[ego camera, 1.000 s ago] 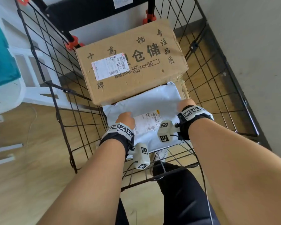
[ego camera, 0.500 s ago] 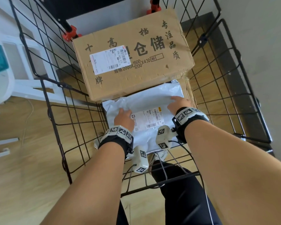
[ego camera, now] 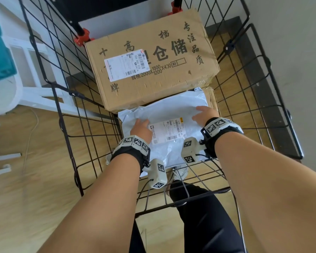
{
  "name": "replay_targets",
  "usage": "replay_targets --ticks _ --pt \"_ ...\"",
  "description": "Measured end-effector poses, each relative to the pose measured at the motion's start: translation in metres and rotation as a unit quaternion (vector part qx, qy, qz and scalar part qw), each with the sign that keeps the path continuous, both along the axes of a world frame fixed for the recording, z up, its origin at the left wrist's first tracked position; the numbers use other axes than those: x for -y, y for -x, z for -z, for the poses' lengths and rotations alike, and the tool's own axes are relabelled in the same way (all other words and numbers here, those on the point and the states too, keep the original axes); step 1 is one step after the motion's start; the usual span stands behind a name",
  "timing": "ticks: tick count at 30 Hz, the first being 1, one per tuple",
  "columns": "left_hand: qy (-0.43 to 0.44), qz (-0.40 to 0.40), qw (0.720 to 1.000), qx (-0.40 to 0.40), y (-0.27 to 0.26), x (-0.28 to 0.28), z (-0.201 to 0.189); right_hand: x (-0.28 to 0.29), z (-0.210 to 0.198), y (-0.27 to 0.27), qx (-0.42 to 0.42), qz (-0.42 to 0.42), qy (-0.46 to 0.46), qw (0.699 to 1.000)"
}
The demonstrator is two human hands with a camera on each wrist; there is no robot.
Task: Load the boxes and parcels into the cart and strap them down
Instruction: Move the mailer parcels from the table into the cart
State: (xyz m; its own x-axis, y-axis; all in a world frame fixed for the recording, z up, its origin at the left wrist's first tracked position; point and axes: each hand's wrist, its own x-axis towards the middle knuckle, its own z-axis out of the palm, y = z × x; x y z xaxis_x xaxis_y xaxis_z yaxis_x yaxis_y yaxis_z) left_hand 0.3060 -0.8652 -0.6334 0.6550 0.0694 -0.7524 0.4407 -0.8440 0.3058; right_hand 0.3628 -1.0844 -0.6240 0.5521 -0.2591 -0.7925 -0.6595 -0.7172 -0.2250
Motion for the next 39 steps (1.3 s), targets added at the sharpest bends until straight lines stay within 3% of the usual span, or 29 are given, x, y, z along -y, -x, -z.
replay_targets --ticks 5,10,15,18,25,29,32,39 --pt "0.002 -0.053 0.999 0.001 -0.005 -0.002 -0.033 0.000 -0.030 0.001 0.016 -0.017 -0.004 1.000" --pt "0.045 -0.095 0.993 0.057 -0.011 -0.009 -0.083 -0.015 -0.078 -0.007 0.015 -0.152 0.039 0.988" --pt "0.079 -0.142 0.980 0.118 -0.015 -0.042 -0.158 -0.054 -0.157 -0.015 0.044 -0.278 0.075 0.957" --pt "0.063 -0.152 0.969 0.182 -0.019 -0.069 -0.208 -0.083 -0.200 -0.027 0.096 -0.299 0.077 0.946" --pt "0.023 -0.213 0.928 0.305 -0.023 -0.152 -0.304 -0.186 -0.315 -0.044 0.206 -0.232 0.005 0.951" --pt "-0.002 -0.221 0.909 0.352 -0.030 -0.209 -0.341 -0.241 -0.355 -0.055 0.255 -0.235 -0.054 0.936" --pt "-0.006 -0.269 0.884 0.382 -0.038 -0.253 -0.361 -0.283 -0.374 -0.063 0.292 -0.164 -0.107 0.936" --pt "-0.057 -0.341 0.826 0.446 -0.053 -0.352 -0.383 -0.393 -0.393 -0.079 0.317 -0.138 -0.194 0.918"
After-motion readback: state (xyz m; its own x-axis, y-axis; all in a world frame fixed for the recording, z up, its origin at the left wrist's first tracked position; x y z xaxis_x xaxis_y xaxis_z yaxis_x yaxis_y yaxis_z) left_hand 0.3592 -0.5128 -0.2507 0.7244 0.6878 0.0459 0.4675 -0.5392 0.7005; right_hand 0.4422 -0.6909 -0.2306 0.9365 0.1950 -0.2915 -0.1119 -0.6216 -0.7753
